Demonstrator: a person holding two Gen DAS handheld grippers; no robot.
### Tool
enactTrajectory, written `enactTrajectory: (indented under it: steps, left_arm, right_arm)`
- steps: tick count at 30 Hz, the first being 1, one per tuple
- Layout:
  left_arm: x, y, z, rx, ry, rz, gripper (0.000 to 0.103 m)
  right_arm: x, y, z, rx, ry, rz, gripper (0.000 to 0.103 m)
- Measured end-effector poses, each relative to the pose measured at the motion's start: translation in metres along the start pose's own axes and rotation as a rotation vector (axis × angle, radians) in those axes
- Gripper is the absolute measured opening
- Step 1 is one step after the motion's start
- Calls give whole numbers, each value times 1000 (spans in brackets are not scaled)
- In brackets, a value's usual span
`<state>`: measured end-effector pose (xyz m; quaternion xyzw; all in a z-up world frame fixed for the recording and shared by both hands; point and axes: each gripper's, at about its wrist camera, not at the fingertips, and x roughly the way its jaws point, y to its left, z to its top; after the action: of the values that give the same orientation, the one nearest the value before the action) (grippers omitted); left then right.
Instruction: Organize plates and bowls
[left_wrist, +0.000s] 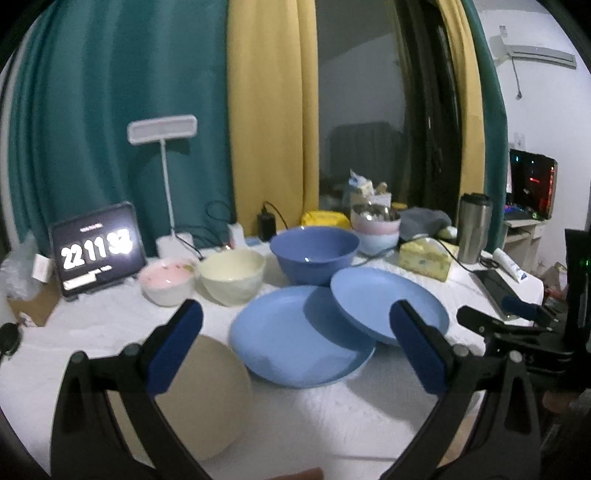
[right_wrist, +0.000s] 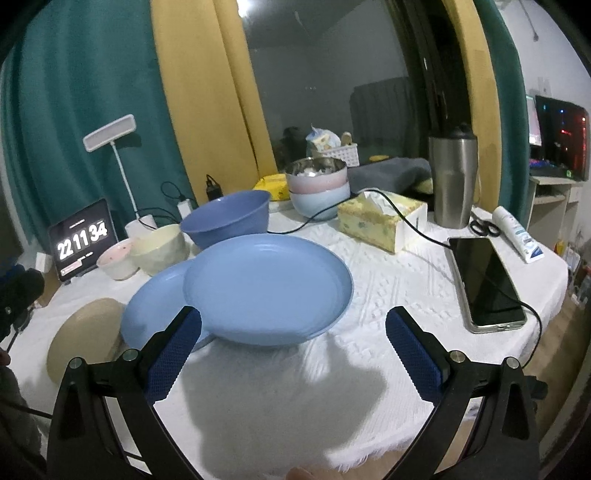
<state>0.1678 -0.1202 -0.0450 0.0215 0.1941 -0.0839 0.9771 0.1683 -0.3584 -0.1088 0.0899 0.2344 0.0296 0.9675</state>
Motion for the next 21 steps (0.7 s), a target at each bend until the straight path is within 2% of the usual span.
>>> enactTrajectory:
  steps: [10, 14, 18, 20, 21]
  left_arm:
    - [60, -15, 5, 5, 109, -58, 101]
    - [83, -23, 3, 31, 153, -89, 101]
    - [100, -32, 1, 48, 187, -106, 89]
    - [108, -36, 0, 55, 197, -110, 85]
    - [111, -38, -1, 59, 204, -108, 79]
  right_arm:
    - [44, -19, 7, 34, 77, 1, 102]
    - [62, -23, 8, 29, 102, -1, 98]
    - [76, -31, 8, 49, 134, -5, 96]
    - [81, -35, 7, 63, 142, -6, 94]
    - [85, -38, 7, 73, 150, -3, 91]
